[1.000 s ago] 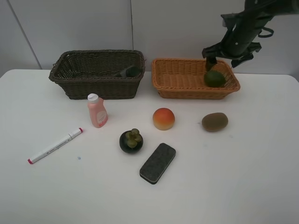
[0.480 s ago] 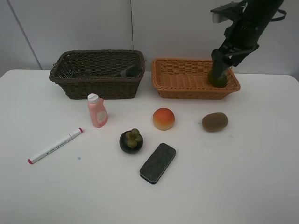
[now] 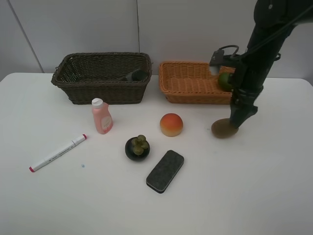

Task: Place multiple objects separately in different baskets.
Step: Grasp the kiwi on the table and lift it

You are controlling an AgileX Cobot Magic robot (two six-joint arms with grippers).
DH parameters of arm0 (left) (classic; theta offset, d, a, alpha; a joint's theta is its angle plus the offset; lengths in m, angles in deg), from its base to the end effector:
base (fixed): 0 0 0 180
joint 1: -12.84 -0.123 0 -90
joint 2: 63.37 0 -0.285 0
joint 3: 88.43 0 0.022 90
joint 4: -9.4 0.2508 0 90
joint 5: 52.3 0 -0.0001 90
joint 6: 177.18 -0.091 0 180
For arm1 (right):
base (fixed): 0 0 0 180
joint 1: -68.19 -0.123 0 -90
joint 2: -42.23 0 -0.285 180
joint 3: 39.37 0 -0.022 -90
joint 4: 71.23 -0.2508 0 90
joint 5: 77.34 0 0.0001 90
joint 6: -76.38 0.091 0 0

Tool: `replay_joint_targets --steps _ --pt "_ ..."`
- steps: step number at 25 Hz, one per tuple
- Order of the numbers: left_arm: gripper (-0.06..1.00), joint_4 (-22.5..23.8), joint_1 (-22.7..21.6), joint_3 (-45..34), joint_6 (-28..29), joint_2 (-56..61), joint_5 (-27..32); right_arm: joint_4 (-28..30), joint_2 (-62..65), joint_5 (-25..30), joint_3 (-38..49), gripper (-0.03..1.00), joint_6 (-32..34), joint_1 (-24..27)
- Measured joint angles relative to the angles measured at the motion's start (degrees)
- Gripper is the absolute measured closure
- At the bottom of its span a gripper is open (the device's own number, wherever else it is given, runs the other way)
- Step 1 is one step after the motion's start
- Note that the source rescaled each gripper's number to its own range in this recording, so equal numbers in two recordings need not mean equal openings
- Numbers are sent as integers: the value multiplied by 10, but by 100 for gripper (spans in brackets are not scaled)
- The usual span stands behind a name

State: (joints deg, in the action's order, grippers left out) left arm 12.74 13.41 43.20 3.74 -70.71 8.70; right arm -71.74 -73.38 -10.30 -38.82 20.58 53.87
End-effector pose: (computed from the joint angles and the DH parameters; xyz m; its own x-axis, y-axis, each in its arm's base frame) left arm -0.0066 0.0047 0.2780 -0.4492 0.0167 -0.8933 -0.0301 0.9990 0.0338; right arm 0.3417 0.0880 0.1983 -0.3428 -0.9391 0.0248 -0.9377 0.3437 0.0507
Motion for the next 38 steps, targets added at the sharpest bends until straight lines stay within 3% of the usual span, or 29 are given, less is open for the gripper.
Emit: replay_joint_targets --steps 6,9,33,38 --pt "-6 0 0 0 0 0 0 5 0 -140 54 -2 -46 0" --pt "-6 0 0 0 0 0 0 5 -2 -173 63 -2 -52 0" --pt "-6 0 0 0 0 0 0 32 -91 -211 68 -2 -56 0" --pt "-6 0 0 0 0 0 0 32 -91 -215 68 9 -56 0"
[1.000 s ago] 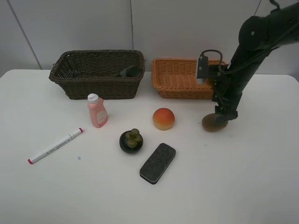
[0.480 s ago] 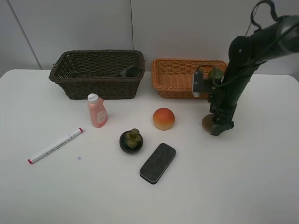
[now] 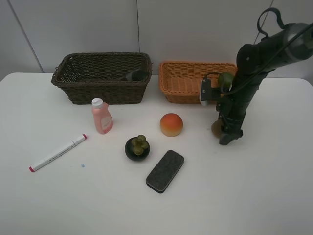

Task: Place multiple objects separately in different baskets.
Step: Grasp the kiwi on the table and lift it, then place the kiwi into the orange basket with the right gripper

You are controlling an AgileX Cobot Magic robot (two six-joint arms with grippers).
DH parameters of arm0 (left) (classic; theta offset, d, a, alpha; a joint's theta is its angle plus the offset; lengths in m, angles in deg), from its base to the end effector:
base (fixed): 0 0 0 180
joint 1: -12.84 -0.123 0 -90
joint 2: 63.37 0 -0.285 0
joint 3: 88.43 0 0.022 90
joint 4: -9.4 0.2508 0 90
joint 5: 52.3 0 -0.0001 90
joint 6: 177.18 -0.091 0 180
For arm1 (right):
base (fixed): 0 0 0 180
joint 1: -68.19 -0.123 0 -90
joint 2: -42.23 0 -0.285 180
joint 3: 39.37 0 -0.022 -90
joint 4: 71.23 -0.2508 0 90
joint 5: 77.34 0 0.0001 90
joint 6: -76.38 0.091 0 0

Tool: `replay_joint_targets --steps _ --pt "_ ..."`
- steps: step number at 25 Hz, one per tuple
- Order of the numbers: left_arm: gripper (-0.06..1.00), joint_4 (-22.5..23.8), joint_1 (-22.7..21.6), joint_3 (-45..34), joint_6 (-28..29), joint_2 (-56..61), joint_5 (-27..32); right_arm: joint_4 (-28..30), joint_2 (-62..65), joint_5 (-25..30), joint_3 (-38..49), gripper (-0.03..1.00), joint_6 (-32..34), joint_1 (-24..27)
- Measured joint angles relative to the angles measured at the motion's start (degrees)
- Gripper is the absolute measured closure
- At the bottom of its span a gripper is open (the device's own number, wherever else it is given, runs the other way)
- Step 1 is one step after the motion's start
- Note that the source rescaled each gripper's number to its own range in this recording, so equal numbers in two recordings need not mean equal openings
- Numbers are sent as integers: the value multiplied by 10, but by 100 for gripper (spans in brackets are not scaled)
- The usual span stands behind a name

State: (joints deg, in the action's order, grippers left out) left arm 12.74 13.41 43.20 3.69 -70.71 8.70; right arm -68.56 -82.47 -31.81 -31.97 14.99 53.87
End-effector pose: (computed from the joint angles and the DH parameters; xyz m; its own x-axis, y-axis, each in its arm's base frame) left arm -0.0066 0.0047 0.2780 -0.4492 0.0176 -0.8932 -0.0297 0.9990 0.0346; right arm 0.3561 0.0878 0.1146 -0.2160 -0.9763 0.0108 -0.9752 0.2152 -0.0524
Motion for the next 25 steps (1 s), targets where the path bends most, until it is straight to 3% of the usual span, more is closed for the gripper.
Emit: replay_joint_targets --steps 3,5,17,25 --pt "-6 0 0 0 0 0 0 0 0 0 0 29 0 0" --pt "-6 0 0 0 0 0 0 0 0 0 0 50 0 0" --pt "-6 0 0 0 0 0 0 5 3 6 0 50 2 0" --pt "-6 0 0 0 0 0 0 0 92 6 1 50 21 0"
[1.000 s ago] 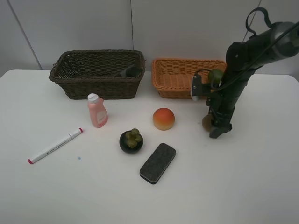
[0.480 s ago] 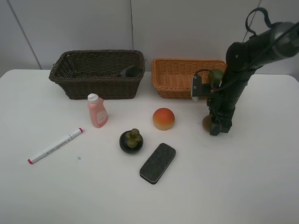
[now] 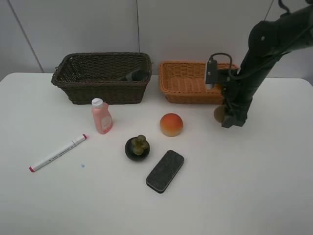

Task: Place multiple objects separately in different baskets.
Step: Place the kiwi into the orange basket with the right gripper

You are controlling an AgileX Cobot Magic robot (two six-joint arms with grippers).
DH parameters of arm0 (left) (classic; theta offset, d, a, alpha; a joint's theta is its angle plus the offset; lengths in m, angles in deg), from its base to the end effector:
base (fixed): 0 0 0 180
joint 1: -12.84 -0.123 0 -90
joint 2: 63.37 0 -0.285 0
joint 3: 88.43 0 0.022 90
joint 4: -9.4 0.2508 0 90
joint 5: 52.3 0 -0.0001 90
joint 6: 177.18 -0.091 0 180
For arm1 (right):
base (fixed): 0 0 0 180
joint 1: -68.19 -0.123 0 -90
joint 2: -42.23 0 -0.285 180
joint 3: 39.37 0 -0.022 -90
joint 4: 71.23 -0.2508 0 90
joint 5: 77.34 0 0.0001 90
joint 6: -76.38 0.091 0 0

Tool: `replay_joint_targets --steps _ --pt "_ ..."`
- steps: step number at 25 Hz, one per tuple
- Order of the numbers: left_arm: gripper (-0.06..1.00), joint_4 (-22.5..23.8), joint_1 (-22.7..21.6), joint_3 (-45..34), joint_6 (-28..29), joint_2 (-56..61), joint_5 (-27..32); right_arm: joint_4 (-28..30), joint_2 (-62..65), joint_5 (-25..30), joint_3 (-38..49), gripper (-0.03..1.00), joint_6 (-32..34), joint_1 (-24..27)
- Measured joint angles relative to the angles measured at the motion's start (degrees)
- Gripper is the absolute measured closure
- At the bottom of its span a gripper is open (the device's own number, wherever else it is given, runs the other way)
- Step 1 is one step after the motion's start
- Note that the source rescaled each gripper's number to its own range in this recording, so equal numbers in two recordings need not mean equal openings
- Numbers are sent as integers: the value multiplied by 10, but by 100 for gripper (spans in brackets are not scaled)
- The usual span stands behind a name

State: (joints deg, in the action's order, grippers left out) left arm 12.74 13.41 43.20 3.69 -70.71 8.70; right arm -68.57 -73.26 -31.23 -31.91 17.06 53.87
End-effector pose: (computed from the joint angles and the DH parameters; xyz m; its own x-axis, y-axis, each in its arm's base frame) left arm -0.0066 0.0047 0.2780 -0.4492 0.0176 -0.8932 -0.0297 0.9990 0.0346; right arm 0.3518 0.0867 0.1730 -0.2476 -0.9668 -0.0630 -0.9495 0.2551 -0.1825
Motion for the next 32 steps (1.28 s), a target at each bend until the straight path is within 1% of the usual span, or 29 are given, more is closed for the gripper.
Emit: replay_joint_targets --steps 1,4,6,10,13,17,21,27,32 --pt "-6 0 0 0 0 0 0 -1 18 -10 0 50 19 0" --pt "-6 0 0 0 0 0 0 -2 59 -64 -4 50 102 0" --pt "-6 0 0 0 0 0 0 -2 69 -83 -29 50 179 0" --pt "-6 0 0 0 0 0 0 -2 61 -92 -104 50 323 0" --pt "-6 0 0 0 0 0 0 0 36 -93 -165 50 395 0" --pt "-6 0 0 0 0 0 0 2 -9 -96 -237 50 458 0" --pt "-6 0 0 0 0 0 0 4 -66 -96 -284 50 506 0" --pt "-6 0 0 0 0 0 0 14 -140 -106 -295 50 564 0" --pt "-6 0 0 0 0 0 0 15 -178 -104 -295 50 579 0"
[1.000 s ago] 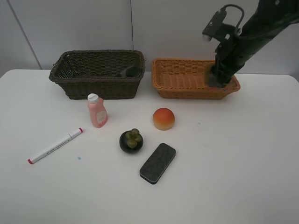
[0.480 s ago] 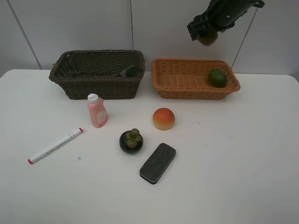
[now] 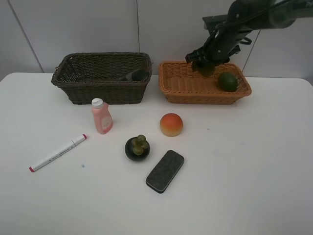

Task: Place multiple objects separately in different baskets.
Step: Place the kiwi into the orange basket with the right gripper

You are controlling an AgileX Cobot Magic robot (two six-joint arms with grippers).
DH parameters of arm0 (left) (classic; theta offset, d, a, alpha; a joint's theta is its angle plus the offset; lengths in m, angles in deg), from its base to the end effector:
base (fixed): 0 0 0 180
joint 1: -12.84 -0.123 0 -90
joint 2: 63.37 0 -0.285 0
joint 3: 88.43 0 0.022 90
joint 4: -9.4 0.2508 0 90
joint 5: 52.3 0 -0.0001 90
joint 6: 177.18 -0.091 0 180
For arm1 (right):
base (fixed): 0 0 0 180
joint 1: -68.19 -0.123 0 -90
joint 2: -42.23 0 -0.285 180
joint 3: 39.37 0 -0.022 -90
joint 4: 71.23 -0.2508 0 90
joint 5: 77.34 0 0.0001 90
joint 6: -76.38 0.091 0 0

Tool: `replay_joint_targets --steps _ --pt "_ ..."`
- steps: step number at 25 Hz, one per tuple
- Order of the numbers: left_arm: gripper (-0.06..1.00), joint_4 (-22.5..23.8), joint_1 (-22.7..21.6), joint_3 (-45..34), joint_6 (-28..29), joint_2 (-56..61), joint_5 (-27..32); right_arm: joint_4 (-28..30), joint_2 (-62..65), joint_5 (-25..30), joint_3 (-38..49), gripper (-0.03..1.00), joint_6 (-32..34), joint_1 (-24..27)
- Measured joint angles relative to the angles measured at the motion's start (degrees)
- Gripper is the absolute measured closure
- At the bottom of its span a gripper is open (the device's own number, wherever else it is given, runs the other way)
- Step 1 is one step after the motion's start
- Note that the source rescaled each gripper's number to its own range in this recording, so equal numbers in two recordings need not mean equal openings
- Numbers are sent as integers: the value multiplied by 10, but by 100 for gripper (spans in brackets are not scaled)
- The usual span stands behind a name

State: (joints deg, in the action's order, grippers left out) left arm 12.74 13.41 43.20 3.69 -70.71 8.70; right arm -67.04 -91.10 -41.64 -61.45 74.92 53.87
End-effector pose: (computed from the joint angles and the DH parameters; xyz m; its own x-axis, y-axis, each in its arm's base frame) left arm -0.0066 0.0047 0.2780 -0.4492 0.0176 -0.8932 -0.0297 0.9990 0.0346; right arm 0.4727 0.1167 0.1837 -0.7895 -0.2890 -0.5414 -0.2925 0.9527 -0.0819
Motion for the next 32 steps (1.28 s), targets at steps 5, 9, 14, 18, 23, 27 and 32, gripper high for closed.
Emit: replay_joint_targets --steps 5,9,14,18,23,27,32 --pt "-6 0 0 0 0 0 0 3 -12 12 0 50 5 0" --pt "-6 0 0 0 0 0 0 5 -15 17 0 50 6 0" --pt "-6 0 0 0 0 0 0 7 -17 19 0 50 15 0" --pt "-6 0 0 0 0 0 0 8 -17 21 0 50 31 0" --pt "-6 0 0 0 0 0 0 11 -17 25 0 47 32 0" --pt "-6 0 0 0 0 0 0 23 -17 24 0 5 53 0" --pt "-6 0 0 0 0 0 0 33 -17 25 0 -2 59 0"
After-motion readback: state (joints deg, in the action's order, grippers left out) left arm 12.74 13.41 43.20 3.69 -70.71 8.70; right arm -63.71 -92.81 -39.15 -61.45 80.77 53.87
